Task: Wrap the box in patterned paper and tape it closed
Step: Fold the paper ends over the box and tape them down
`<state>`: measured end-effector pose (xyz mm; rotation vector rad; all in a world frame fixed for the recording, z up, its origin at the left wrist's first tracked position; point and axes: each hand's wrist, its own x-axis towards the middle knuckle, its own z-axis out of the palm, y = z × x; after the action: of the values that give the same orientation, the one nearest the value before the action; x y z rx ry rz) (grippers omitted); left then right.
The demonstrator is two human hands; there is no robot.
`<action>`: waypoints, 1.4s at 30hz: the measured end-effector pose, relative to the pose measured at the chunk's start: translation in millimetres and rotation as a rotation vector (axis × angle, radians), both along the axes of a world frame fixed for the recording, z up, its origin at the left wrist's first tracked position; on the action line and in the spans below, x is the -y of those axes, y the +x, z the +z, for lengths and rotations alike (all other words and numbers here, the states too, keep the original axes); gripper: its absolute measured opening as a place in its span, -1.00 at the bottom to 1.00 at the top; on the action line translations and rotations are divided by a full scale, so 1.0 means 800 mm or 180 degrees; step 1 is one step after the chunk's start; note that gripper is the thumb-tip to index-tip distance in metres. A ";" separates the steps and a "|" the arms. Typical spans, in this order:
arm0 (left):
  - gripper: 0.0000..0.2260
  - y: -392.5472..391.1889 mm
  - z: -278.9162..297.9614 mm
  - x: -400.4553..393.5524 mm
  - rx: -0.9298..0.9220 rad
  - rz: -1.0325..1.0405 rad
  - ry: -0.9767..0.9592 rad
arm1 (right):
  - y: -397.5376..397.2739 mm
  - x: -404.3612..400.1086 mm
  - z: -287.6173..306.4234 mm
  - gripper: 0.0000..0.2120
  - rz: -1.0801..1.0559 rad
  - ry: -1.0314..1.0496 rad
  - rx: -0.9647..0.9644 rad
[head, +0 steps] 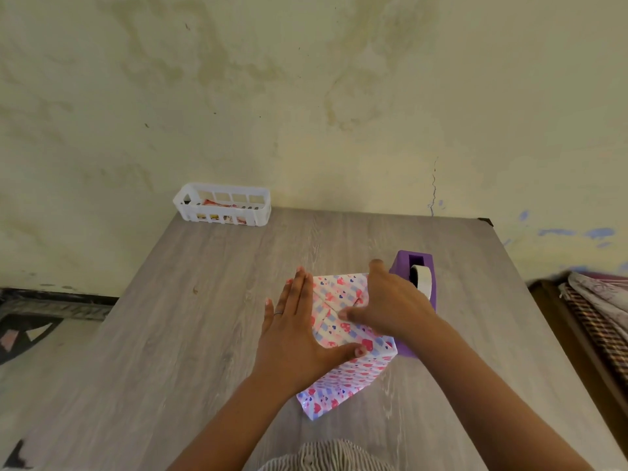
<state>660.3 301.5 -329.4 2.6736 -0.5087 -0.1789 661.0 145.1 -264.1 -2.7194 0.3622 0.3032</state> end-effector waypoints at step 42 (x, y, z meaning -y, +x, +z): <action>-0.78 0.001 -0.003 -0.034 -0.2004 0.1279 -0.4719 | -0.062 0.032 -0.092 -0.69 -0.1359 0.3985 0.0946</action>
<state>660.8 328.4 -332.1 1.1158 0.1344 -0.3281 611.1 119.8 -337.8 -1.3853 0.4440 -0.0257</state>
